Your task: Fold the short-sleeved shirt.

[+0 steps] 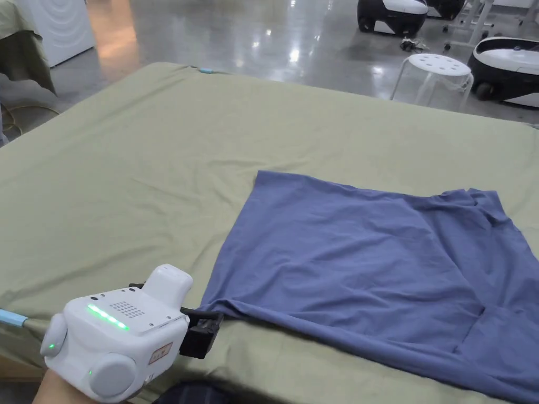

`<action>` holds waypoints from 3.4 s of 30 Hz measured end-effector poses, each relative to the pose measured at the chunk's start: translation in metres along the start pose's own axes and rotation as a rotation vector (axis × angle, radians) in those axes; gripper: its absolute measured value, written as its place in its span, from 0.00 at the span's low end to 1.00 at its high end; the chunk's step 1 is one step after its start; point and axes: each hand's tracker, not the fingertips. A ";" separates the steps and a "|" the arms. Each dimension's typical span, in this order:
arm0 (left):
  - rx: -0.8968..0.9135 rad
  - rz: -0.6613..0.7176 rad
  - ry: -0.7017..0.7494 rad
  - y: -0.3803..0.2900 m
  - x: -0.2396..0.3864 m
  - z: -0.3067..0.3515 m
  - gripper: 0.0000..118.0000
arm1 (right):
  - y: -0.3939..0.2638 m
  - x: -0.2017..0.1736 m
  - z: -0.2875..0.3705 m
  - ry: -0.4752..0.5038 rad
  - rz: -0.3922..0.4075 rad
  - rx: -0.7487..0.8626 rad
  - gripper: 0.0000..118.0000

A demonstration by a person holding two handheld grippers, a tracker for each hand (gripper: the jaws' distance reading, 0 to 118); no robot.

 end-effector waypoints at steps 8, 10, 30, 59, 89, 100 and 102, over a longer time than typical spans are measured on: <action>-0.094 -0.001 -0.100 0.006 0.002 -0.033 0.06 | 0.000 0.040 0.002 -0.093 0.006 -0.066 0.01; -0.085 0.033 -0.117 0.007 0.005 -0.027 0.06 | -0.001 0.052 0.000 -0.124 0.011 -0.106 0.02; -0.042 0.095 -0.087 0.052 0.025 0.008 0.06 | -0.025 0.099 -0.062 -0.053 -0.136 -0.306 0.06; 0.519 0.027 0.186 0.114 0.044 0.019 0.62 | 0.053 0.039 -0.087 0.001 0.030 0.127 0.97; -0.202 0.142 0.127 0.127 -0.011 -0.186 0.62 | -0.010 0.029 -0.050 -0.107 -0.006 -0.047 0.02; -0.016 0.054 0.128 0.161 0.029 -0.113 0.08 | 0.009 0.123 -0.186 -0.166 -0.073 -0.333 0.89; -0.015 0.059 0.111 0.170 0.034 -0.102 0.08 | 0.008 0.129 -0.212 -0.119 -0.093 -0.396 0.97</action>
